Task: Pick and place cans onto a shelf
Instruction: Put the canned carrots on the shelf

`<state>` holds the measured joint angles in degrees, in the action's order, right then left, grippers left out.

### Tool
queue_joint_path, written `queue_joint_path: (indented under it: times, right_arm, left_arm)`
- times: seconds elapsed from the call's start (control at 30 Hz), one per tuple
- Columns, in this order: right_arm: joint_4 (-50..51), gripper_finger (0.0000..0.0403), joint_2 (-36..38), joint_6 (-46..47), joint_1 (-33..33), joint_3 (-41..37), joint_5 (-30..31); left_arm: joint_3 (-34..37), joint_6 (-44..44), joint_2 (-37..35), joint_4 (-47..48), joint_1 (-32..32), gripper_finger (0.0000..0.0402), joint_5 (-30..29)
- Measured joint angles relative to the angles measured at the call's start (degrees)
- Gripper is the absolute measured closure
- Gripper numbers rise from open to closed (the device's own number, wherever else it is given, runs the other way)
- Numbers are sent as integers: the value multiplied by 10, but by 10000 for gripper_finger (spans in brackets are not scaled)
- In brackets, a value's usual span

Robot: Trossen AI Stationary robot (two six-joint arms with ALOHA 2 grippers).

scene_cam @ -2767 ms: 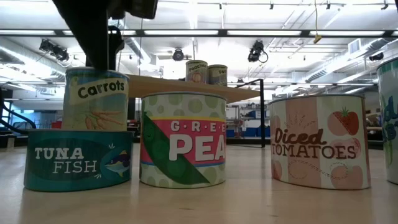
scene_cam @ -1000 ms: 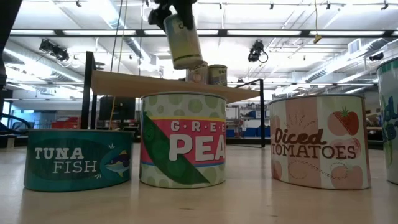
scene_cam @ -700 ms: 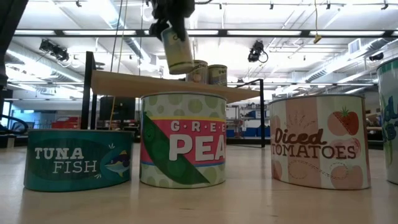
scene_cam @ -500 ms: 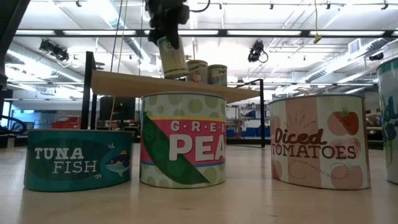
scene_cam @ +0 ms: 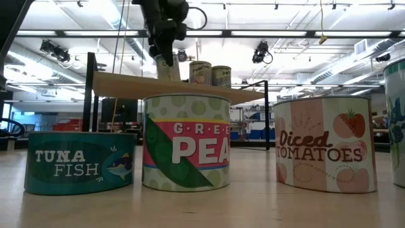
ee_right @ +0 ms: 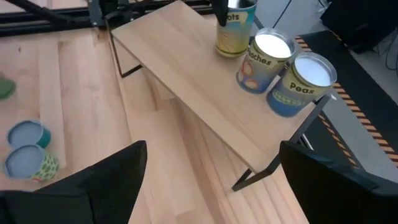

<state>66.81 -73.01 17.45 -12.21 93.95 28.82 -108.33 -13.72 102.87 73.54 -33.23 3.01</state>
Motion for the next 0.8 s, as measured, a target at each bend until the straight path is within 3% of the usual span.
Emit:
queue_joint_path:
  times: [0.6,0.8]
  right_arm:
    - [-7,30,0,-1,5,0,0]
    - [-8,30,0,2,5,0,0]
  left_arm:
    - [-1,-8,29,-34,21,76,17]
    - [0,0,31,-41,27,41,14]
